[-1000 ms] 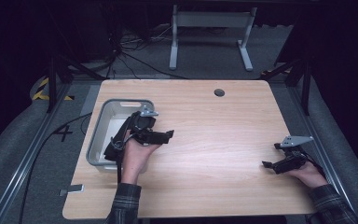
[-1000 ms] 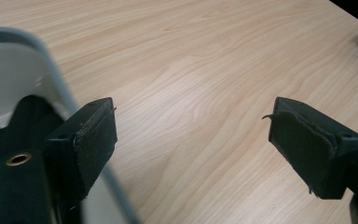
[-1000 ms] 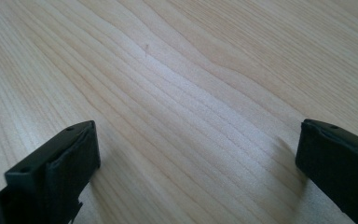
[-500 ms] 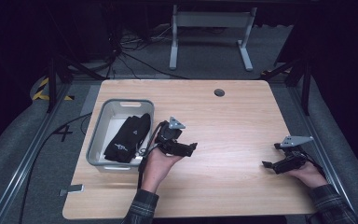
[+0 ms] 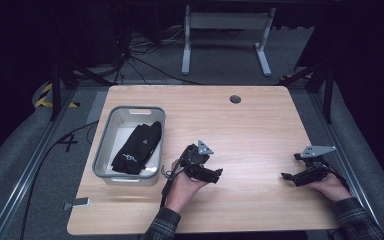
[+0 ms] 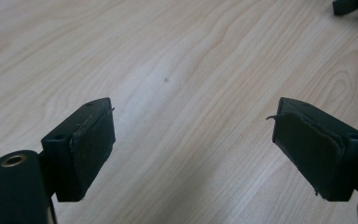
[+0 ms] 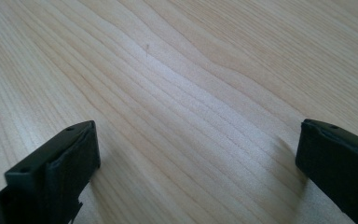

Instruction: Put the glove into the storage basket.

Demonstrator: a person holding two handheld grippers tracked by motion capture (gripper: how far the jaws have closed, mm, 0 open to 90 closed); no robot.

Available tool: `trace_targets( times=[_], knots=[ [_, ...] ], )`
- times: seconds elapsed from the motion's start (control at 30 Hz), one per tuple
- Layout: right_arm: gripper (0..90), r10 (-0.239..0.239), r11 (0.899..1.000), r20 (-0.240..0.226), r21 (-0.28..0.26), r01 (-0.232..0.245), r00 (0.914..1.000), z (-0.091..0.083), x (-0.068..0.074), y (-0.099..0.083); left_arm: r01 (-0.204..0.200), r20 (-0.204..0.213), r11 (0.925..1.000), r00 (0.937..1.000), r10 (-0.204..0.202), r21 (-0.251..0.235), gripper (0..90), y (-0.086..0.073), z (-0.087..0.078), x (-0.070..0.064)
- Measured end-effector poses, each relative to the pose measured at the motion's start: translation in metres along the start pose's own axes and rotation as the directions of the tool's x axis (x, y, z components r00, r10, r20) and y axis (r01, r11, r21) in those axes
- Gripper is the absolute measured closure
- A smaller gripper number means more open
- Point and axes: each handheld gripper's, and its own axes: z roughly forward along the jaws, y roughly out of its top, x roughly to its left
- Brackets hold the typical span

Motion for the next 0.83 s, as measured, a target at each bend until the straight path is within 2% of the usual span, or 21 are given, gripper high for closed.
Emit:
trace_targets(
  times=[0.1,0.17,0.2,0.37,0.4,0.43,0.6,0.83],
  knots=[
    [0.3,0.0,1.0,0.0,0.0,0.0,1.0,0.0,0.0,0.0,-0.025,-0.007,0.9988,0.9997,0.025,0.041,10.6,-0.005,0.013,-0.006],
    [0.3,0.0,1.0,-0.001,0.0,0.0,1.0,0.0,0.0,0.0,-0.049,-0.029,0.9952,0.9982,0.052,0.085,5.9,-0.006,0.022,-0.01],
    [0.3,0.0,1.0,-0.001,0.0,0.0,1.0,0.0,0.0,0.0,-0.059,-0.026,0.9929,0.9977,0.062,0.103,3.8,-0.006,0.027,-0.013],
    [0.3,-0.001,1.0,-0.001,0.0,0.001,1.0,0.0,0.0,0.0,-0.085,-0.023,0.987,0.9958,0.089,0.136,2.1,-0.011,0.037,-0.019],
    [0.3,-0.001,1.0,-0.001,0.0,0.001,1.0,0.0,0.0,0.0,-0.085,-0.023,0.987,0.9958,0.089,0.136,1.4,-0.011,0.037,-0.019],
    [0.3,-0.001,1.0,-0.001,0.0,0.001,1.0,0.0,0.0,0.0,-0.104,-0.024,0.9854,0.9938,0.108,0.134,1.4,-0.012,0.038,-0.021],
    [0.3,-0.001,1.0,-0.001,0.0,0.001,1.0,0.0,0.0,0.0,-0.109,-0.024,0.986,0.9933,0.113,0.126,0.4,-0.013,0.038,-0.022],
    [0.3,-0.002,1.0,-0.002,-0.002,0.002,1.0,0.0,0.0,0.0,-0.135,0.0,0.9885,0.9908,0.135,0.068,0.0,-0.019,0.04,-0.02]
  ],
)
